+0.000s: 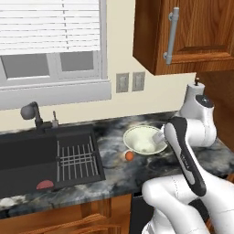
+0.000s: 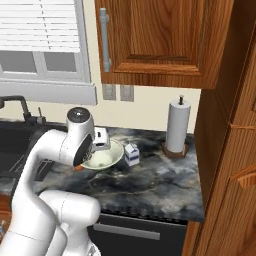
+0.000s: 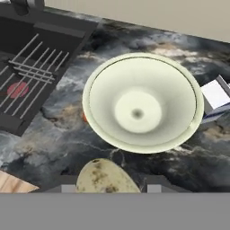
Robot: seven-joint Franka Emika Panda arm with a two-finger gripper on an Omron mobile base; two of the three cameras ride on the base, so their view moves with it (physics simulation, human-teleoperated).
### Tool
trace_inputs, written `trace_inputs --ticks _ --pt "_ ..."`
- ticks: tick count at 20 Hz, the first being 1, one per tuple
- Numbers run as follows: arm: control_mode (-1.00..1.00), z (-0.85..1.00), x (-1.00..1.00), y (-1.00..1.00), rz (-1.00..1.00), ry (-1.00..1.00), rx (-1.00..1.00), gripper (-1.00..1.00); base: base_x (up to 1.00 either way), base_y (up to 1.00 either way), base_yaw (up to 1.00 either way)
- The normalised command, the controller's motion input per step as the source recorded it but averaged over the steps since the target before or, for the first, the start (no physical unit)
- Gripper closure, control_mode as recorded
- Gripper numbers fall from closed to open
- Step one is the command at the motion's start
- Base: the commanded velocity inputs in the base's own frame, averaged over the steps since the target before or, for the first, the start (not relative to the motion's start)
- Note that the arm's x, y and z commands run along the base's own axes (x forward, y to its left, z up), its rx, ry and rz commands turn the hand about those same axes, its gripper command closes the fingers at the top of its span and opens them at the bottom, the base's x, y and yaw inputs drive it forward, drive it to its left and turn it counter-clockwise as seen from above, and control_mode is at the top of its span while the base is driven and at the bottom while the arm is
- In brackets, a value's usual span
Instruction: Gather the eggs and milk located in the vicinity of the sink area and place them right next to the bowl.
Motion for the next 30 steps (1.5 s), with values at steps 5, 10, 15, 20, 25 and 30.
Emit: trace_inputs --ticks 5,10,15,20,25,30 --pt "-1.00 -0.06 0.00 -0.83 0.19 -0.06 0.07 1.00 0.00 0.00 0.00" --pt "-1.00 -0.29 0.00 -0.62 0.10 0.00 0.05 1.00 0.00 0.00 0.00" --pt "-1.00 -0.16 0.14 -0.19 0.04 0.00 0.01 1.00 0.00 0.00 0.00" --pt "-1.00 -0.30 0.23 0.00 0.03 0.06 0.00 1.00 0.00 0.00 0.00" --pt "-1.00 -0.37 0.18 -0.01 0.04 0.14 -0.02 1.00 0.00 0.00 0.00" --pt "-1.00 -0.19 0.12 -0.12 0.07 0.20 -0.01 1.00 0.00 0.00 0.00"
